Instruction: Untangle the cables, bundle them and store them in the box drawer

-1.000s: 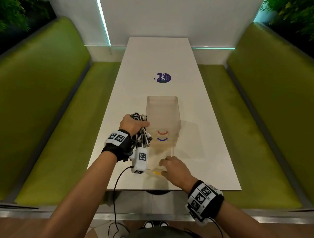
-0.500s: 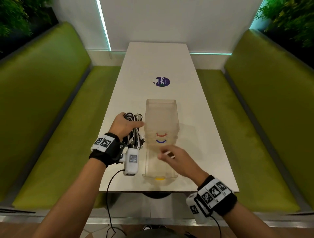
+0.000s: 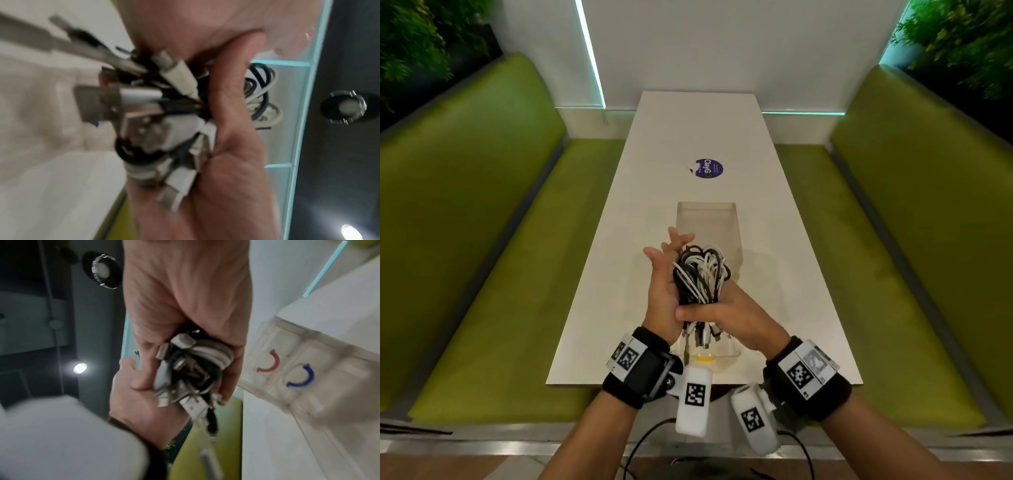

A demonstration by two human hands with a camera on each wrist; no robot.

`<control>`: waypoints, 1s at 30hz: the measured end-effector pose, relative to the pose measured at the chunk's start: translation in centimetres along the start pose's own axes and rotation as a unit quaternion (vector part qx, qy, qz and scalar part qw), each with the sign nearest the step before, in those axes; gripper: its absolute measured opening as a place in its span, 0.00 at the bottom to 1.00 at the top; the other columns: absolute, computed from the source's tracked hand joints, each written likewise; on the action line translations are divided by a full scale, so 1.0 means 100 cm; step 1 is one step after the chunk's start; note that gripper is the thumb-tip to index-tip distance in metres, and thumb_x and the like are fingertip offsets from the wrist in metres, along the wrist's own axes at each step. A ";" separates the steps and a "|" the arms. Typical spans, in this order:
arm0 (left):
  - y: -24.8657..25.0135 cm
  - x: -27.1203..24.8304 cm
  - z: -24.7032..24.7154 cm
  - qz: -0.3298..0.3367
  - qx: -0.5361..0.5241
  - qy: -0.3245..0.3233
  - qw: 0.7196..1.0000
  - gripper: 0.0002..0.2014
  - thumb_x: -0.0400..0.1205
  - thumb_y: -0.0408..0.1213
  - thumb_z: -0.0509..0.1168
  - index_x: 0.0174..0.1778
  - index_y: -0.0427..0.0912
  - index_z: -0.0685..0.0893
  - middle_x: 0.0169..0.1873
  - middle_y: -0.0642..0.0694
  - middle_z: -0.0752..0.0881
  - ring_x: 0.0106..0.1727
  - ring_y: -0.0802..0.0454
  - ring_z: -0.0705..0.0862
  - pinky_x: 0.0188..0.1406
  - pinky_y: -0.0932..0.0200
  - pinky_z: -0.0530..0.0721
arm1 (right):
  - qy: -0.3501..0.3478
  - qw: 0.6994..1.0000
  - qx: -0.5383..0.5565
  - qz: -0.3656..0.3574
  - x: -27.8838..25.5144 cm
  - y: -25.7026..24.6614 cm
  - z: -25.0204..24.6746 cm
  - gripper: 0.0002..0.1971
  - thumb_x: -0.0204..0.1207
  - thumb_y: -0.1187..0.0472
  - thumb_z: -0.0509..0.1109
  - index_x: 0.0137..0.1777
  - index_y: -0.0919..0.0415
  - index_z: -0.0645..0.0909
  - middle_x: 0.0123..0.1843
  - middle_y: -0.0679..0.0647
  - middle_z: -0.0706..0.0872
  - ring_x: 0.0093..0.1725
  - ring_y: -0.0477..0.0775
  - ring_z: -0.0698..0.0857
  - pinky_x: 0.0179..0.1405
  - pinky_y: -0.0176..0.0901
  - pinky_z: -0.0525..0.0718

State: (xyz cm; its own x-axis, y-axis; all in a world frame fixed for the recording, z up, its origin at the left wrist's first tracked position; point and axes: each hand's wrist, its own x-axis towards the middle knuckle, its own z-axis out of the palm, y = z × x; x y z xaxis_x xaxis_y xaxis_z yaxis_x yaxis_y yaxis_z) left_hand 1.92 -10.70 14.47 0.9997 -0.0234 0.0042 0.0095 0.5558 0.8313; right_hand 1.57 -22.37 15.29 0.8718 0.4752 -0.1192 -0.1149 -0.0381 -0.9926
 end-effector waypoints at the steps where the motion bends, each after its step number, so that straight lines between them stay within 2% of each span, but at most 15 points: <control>1: -0.002 -0.001 0.000 -0.004 0.026 0.003 1.000 0.53 0.53 0.80 0.66 0.69 0.48 0.78 0.60 0.50 0.85 0.61 0.52 0.85 0.53 0.57 0.85 | 0.017 1.000 0.001 -0.002 -0.002 0.003 0.000 0.26 0.68 0.71 0.78 0.65 0.54 0.80 0.59 0.53 0.89 0.60 0.50 0.87 0.61 0.47 0.85; 4: -0.011 -0.002 -0.002 -0.016 0.103 -0.003 0.995 0.57 0.54 0.85 0.56 0.79 0.60 0.67 0.78 0.57 0.68 0.75 0.60 0.72 0.68 0.61 0.76 | 0.058 0.998 -0.006 -0.027 -0.004 0.011 0.000 0.23 0.69 0.69 0.77 0.63 0.52 0.82 0.57 0.53 0.90 0.60 0.53 0.87 0.62 0.52 0.84; 6: -0.014 0.001 -0.001 0.000 0.241 -0.029 0.970 0.47 0.59 0.87 0.42 0.76 0.76 0.58 0.83 0.62 0.53 0.84 0.60 0.50 0.83 0.46 0.50 | 0.109 0.994 -0.004 -0.031 -0.004 0.015 0.000 0.20 0.69 0.70 0.76 0.60 0.55 0.84 0.54 0.55 0.91 0.56 0.54 0.89 0.59 0.53 0.86; 7: -0.015 0.003 0.000 0.012 0.314 -0.042 0.948 0.42 0.61 0.86 0.35 0.74 0.81 0.54 0.83 0.63 0.46 0.84 0.61 0.39 0.82 0.41 0.35 | 0.130 0.991 -0.005 -0.027 -0.004 0.018 0.001 0.18 0.69 0.70 0.76 0.58 0.56 0.85 0.52 0.55 0.91 0.54 0.54 0.90 0.57 0.53 0.87; 8: -0.016 0.004 -0.002 0.019 0.371 -0.042 0.928 0.42 0.61 0.85 0.30 0.74 0.80 0.51 0.83 0.62 0.42 0.82 0.62 0.33 0.79 0.40 0.26 | 0.146 0.989 -0.019 -0.020 -0.003 0.020 0.001 0.17 0.68 0.69 0.75 0.56 0.56 0.85 0.50 0.55 0.92 0.51 0.53 0.90 0.54 0.51 0.88; 10: -0.018 0.008 -0.009 0.033 0.417 -0.025 0.908 0.49 0.61 0.84 0.27 0.78 0.70 0.52 0.84 0.60 0.40 0.80 0.64 0.29 0.76 0.44 0.21 | 0.159 0.984 -0.075 0.005 0.001 0.026 -0.002 0.10 0.66 0.67 0.74 0.46 0.54 0.86 0.41 0.51 0.91 0.41 0.50 0.90 0.45 0.48 0.88; 12: -0.015 0.015 -0.016 0.042 0.424 0.004 0.905 0.48 0.65 0.82 0.28 0.79 0.65 0.58 0.84 0.58 0.43 0.81 0.65 0.31 0.78 0.45 0.26 | 0.161 0.972 -0.160 0.060 0.008 0.034 -0.009 0.06 0.63 0.65 0.73 0.33 0.54 0.80 0.29 0.48 0.84 0.31 0.49 0.83 0.34 0.46 0.80; 14: -0.012 0.031 -0.025 0.043 0.473 0.017 0.880 0.35 0.78 0.73 0.37 0.79 0.63 0.61 0.85 0.54 0.45 0.82 0.61 0.33 0.81 0.39 0.35 | 0.141 0.945 -0.264 0.131 0.019 0.044 -0.015 0.05 0.63 0.61 0.72 0.36 0.54 0.78 0.32 0.50 0.83 0.34 0.53 0.82 0.32 0.43 0.76; 16: -0.012 0.056 -0.033 0.020 0.601 -0.023 0.799 0.24 0.88 0.47 0.50 0.81 0.60 0.59 0.85 0.48 0.42 0.84 0.50 0.34 0.81 0.32 0.44 | 0.097 0.888 -0.407 0.190 0.031 0.053 -0.015 0.10 0.67 0.58 0.69 0.48 0.57 0.80 0.43 0.55 0.85 0.44 0.59 0.85 0.37 0.42 0.76; 18: -0.016 0.076 -0.036 -0.039 0.718 -0.108 0.687 0.35 0.83 0.27 0.53 0.83 0.60 0.53 0.85 0.46 0.38 0.84 0.44 0.33 0.79 0.29 0.45 | 0.060 0.819 -0.530 0.213 0.044 0.064 -0.011 0.13 0.72 0.58 0.66 0.56 0.60 0.80 0.54 0.58 0.86 0.54 0.61 0.85 0.45 0.44 0.78; 19: -0.017 0.082 -0.036 -0.067 0.747 -0.144 0.646 0.38 0.81 0.24 0.53 0.83 0.61 0.51 0.85 0.47 0.37 0.84 0.44 0.33 0.79 0.29 0.44 | 0.045 0.789 -0.574 0.215 0.051 0.070 -0.008 0.13 0.74 0.58 0.64 0.57 0.61 0.80 0.57 0.58 0.86 0.57 0.61 0.85 0.48 0.45 0.79; 21: -0.021 0.092 -0.040 -0.090 0.771 -0.193 0.600 0.39 0.82 0.24 0.54 0.83 0.61 0.48 0.84 0.51 0.37 0.84 0.46 0.33 0.80 0.30 0.46 | 0.028 0.740 -0.628 0.240 0.064 0.081 -0.001 0.13 0.78 0.60 0.62 0.58 0.61 0.81 0.60 0.58 0.86 0.59 0.61 0.85 0.51 0.48 0.82; 23: -0.023 0.096 -0.045 -0.077 0.769 -0.209 0.598 0.38 0.84 0.25 0.55 0.83 0.61 0.48 0.85 0.51 0.40 0.84 0.46 0.36 0.80 0.33 0.52 | 0.005 0.682 -0.668 0.297 0.071 0.085 0.006 0.12 0.78 0.63 0.62 0.59 0.62 0.82 0.60 0.56 0.85 0.58 0.62 0.85 0.49 0.55 0.85; 26: -0.018 0.100 -0.051 -0.059 0.759 -0.208 0.614 0.38 0.83 0.20 0.54 0.82 0.59 0.55 0.85 0.49 0.48 0.85 0.47 0.43 0.81 0.43 0.57 | -0.040 0.603 -0.713 0.356 0.082 0.082 0.017 0.12 0.76 0.64 0.63 0.56 0.63 0.81 0.55 0.56 0.85 0.49 0.62 0.85 0.37 0.55 0.82; 30: -0.011 0.101 -0.047 -0.058 0.774 -0.221 0.590 0.37 0.83 0.20 0.53 0.82 0.59 0.57 0.85 0.50 0.51 0.85 0.47 0.46 0.78 0.44 0.64 | -0.086 0.531 -0.721 0.437 0.095 0.074 0.026 0.14 0.71 0.63 0.65 0.54 0.63 0.84 0.50 0.57 0.87 0.41 0.62 0.85 0.31 0.56 0.82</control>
State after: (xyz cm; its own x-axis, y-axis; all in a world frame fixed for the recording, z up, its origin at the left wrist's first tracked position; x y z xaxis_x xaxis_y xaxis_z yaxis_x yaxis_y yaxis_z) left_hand 12.10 -7.67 11.04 0.8874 -0.3925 -0.2419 -0.2974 -0.8882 0.3502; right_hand 7.80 -15.87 6.86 0.7148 -0.2102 -0.6670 0.1516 -0.8845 0.4412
